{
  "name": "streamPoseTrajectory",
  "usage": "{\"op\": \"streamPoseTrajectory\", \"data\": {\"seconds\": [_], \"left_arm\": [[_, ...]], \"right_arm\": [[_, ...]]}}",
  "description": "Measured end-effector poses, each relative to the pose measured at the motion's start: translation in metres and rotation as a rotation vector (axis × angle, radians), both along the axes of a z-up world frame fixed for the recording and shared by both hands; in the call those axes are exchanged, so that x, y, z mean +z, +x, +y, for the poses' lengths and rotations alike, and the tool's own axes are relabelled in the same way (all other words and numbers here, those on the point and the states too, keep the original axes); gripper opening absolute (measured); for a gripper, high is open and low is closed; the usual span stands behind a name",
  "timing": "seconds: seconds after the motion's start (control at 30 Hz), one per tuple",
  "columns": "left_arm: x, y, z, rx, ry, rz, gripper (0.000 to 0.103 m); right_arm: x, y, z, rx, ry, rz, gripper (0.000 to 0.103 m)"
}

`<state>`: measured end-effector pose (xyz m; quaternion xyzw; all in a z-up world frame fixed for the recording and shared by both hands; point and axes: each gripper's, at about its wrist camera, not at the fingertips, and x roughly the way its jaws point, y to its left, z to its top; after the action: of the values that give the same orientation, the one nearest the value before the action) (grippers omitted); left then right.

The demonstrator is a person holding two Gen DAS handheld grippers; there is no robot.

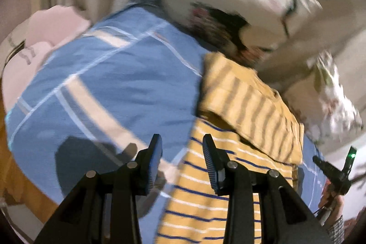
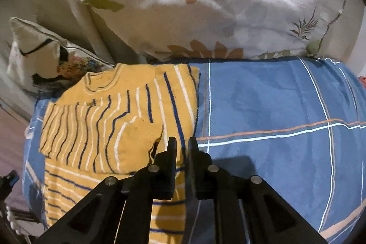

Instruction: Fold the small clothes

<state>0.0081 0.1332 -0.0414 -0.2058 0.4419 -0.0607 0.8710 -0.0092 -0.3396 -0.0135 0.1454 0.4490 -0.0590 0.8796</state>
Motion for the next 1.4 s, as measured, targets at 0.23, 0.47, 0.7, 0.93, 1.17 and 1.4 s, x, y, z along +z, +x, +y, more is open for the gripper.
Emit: {"op": "streamPoseTrajectory", "data": {"seconds": [0.23, 0.47, 0.7, 0.93, 1.17, 1.4], "left_arm": [[-0.007, 0.013, -0.071, -0.123, 0.015, 0.017, 0.036], [-0.032, 0.086, -0.115, -0.207, 0.058, 0.058, 0.036], [-0.061, 0.136, -0.115, -0.241, 0.092, 0.114, 0.036], [-0.055, 0.130, -0.107, -0.289, 0.073, 0.112, 0.038], [-0.052, 0.070, -0.072, -0.211, 0.034, 0.125, 0.038], [-0.064, -0.026, -0.033, -0.133, 0.009, 0.166, 0.041]], "right_arm": [[-0.013, 0.007, 0.004, 0.087, 0.187, -0.034, 0.018], [-0.045, 0.061, 0.046, 0.170, 0.217, 0.053, 0.018], [-0.052, 0.073, 0.037, -0.011, 0.017, 0.085, 0.016], [-0.025, 0.034, 0.018, -0.092, 0.305, -0.052, 0.018], [-0.016, -0.015, 0.008, -0.065, 0.630, -0.132, 0.018], [-0.034, -0.108, 0.009, 0.049, 0.442, 0.043, 0.019]]}}
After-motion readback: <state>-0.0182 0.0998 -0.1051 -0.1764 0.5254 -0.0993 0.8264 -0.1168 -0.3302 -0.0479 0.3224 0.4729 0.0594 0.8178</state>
